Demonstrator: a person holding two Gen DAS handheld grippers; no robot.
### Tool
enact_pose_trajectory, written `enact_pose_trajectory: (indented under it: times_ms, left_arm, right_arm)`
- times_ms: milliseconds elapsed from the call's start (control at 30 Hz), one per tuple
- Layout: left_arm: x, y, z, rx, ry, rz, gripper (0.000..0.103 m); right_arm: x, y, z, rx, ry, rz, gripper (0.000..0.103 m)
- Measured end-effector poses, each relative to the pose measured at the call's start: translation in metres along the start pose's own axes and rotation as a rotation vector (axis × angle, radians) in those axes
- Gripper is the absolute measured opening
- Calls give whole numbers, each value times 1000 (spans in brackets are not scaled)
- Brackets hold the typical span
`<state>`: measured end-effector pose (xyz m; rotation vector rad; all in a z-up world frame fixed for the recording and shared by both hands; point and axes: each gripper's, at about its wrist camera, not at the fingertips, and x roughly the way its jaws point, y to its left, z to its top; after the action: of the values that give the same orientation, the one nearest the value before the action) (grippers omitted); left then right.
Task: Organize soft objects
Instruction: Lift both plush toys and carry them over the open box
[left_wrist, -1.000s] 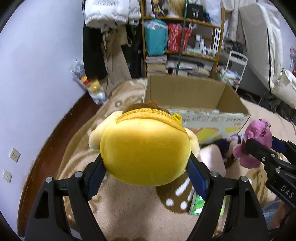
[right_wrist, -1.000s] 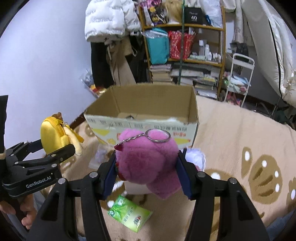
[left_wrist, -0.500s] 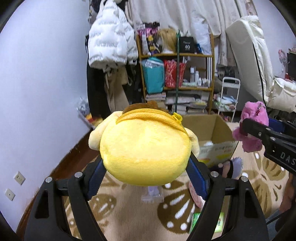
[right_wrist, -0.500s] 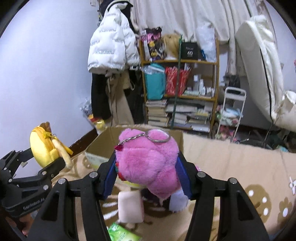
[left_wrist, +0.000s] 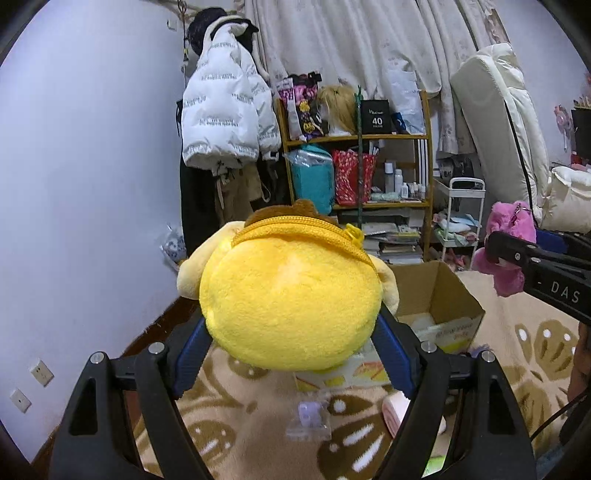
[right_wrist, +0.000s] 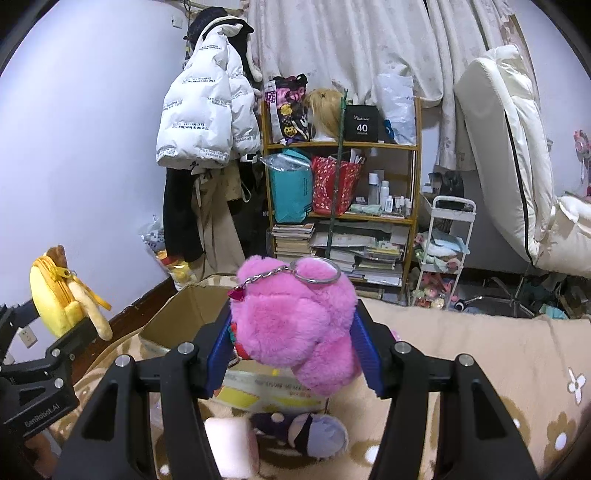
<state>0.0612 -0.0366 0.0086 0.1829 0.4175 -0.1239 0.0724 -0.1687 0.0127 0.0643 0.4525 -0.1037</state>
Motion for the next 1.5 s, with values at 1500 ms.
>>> enact_pose_trajectory:
  times_ms: [1500]
  left_arm:
    - [119,-33,4,28,145,-168,80]
  right_arm:
    - [95,-9,-8,25,91,185,63]
